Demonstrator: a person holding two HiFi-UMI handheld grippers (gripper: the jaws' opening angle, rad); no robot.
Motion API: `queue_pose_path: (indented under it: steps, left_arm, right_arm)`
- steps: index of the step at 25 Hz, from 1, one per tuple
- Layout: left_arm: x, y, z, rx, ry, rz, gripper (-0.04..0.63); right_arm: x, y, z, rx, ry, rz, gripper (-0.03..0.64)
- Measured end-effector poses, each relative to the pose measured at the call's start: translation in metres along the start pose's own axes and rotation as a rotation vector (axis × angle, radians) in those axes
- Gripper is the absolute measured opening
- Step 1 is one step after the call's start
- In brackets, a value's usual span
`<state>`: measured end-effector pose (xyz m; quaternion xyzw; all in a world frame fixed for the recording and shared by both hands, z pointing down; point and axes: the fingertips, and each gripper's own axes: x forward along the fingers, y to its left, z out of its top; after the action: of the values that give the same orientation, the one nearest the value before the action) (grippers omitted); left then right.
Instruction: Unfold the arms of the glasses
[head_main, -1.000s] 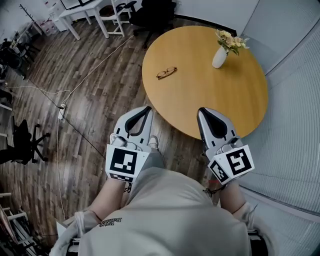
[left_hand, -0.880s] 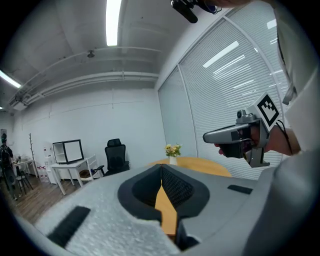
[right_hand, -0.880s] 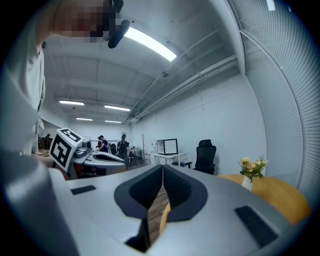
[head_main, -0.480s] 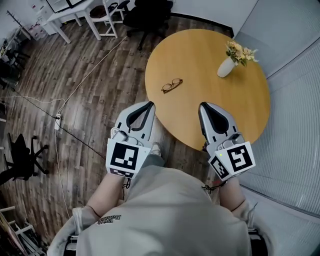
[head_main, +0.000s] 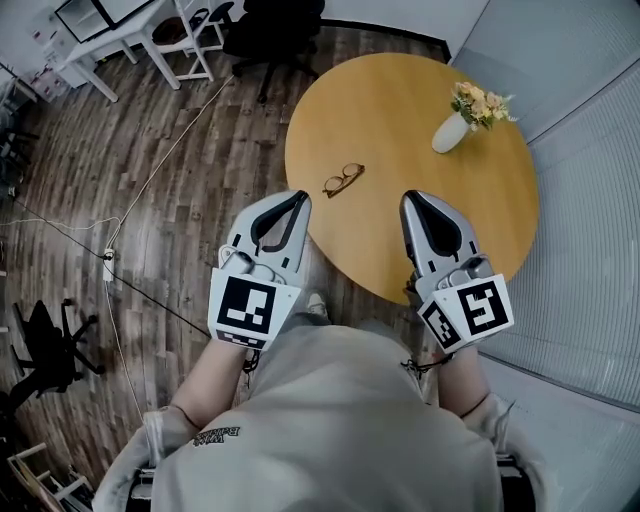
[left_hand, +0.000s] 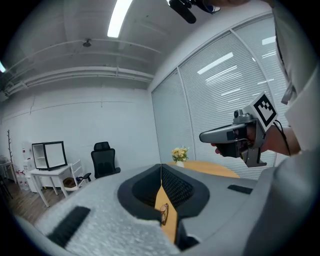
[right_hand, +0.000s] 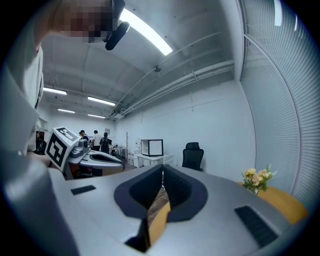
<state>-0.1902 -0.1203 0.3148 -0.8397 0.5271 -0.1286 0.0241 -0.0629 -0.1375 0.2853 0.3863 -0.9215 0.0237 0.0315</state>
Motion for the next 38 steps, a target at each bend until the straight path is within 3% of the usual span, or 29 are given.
queue_pose_path:
  steps: [10, 22, 38]
  left_arm:
    - [0.019, 0.005, 0.002, 0.003, 0.001, -0.015, 0.023]
    - [0.046, -0.006, 0.011, 0.010, 0.028, 0.047, 0.023]
    - [0.096, 0.007, 0.000, 0.078, 0.092, 0.094, 0.026]
  right_arm:
    - [0.014, -0.015, -0.005, 0.007, 0.015, -0.007, 0.031]
    - [0.015, -0.051, -0.010, 0.014, 0.031, 0.045, 0.031]
    - [0.033, -0.091, -0.022, 0.048, 0.040, 0.034, 0.031]
